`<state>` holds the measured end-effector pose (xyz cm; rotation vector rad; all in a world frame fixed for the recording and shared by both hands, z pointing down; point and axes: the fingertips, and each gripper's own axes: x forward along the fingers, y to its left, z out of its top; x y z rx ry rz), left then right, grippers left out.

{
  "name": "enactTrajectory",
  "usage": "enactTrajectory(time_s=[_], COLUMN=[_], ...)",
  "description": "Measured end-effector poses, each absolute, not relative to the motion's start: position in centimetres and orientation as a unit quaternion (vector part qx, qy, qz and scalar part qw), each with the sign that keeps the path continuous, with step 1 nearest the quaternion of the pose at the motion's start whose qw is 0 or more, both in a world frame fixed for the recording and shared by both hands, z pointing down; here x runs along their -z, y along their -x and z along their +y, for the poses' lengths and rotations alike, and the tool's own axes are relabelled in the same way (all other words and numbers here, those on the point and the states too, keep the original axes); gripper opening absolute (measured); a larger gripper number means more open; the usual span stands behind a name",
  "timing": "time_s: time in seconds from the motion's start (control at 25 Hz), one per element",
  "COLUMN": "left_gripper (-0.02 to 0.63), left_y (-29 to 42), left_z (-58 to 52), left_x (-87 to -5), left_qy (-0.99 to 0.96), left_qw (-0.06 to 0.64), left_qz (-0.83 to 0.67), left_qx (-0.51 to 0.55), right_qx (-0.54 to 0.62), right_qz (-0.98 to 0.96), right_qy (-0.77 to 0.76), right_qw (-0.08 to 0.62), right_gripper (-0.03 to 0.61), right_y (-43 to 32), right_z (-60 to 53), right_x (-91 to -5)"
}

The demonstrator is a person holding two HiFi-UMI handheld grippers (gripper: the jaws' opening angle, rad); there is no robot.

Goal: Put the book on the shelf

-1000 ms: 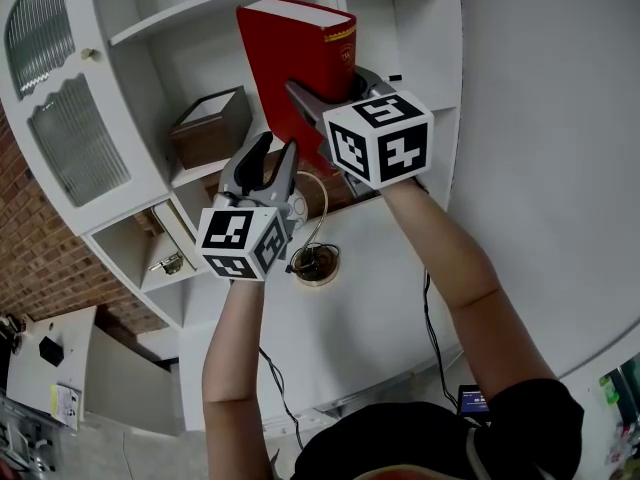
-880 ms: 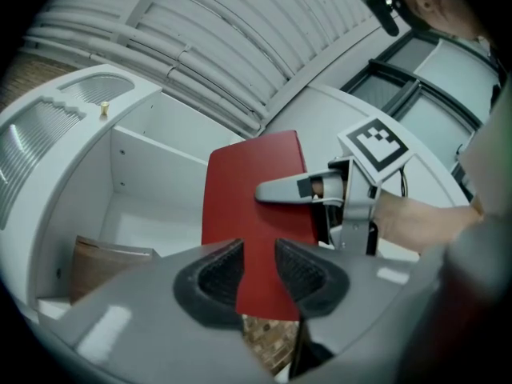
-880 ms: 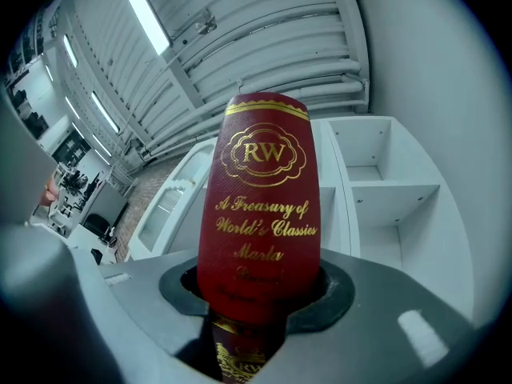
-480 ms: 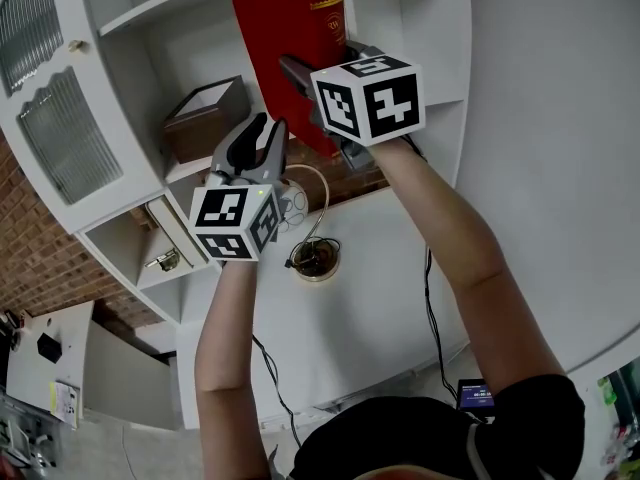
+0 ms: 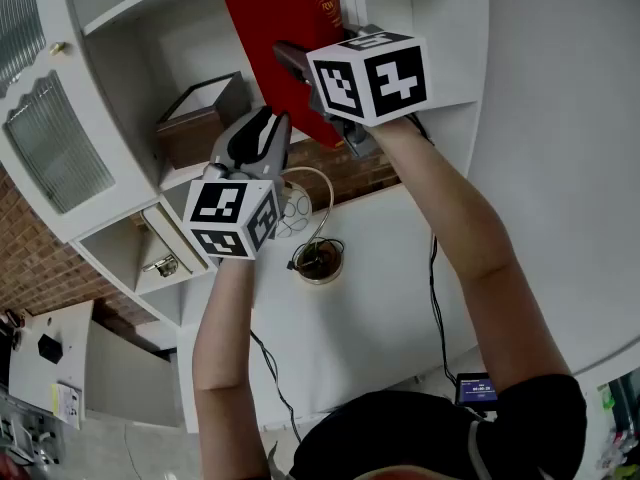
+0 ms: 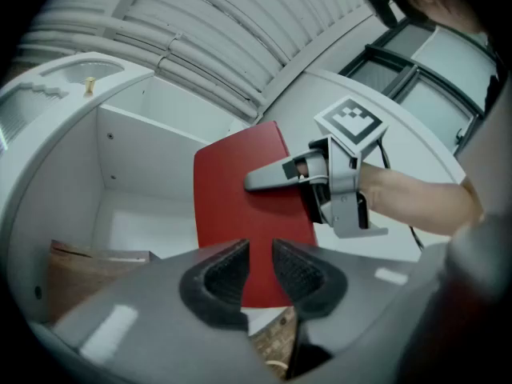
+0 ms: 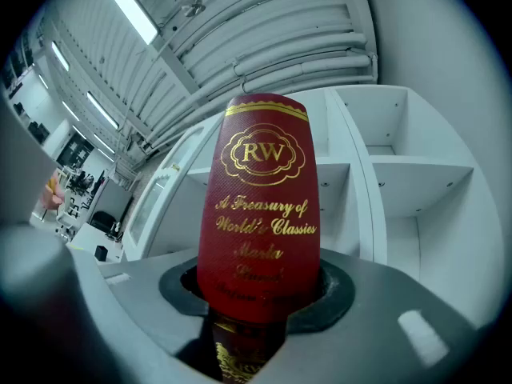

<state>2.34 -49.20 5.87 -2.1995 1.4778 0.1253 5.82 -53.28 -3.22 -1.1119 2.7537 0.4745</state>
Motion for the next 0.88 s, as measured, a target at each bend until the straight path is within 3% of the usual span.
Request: enactTrajectory(time_s=[0.88], left_gripper=[0.066], left_y=[-0.2], left_z=[-53.1], left_x=[-5.1], left_qy=[0.809], left_qw=[0.223], left_qz=[0.542], left_qx=[-0.044], right_qx=[-0.059], right_qz=[0.921], right_qy=[0.38], right_qw=[0.066], right_gripper=[0.212], right_y=[-2.1], right_z=[-61.7], right_x=[4.0])
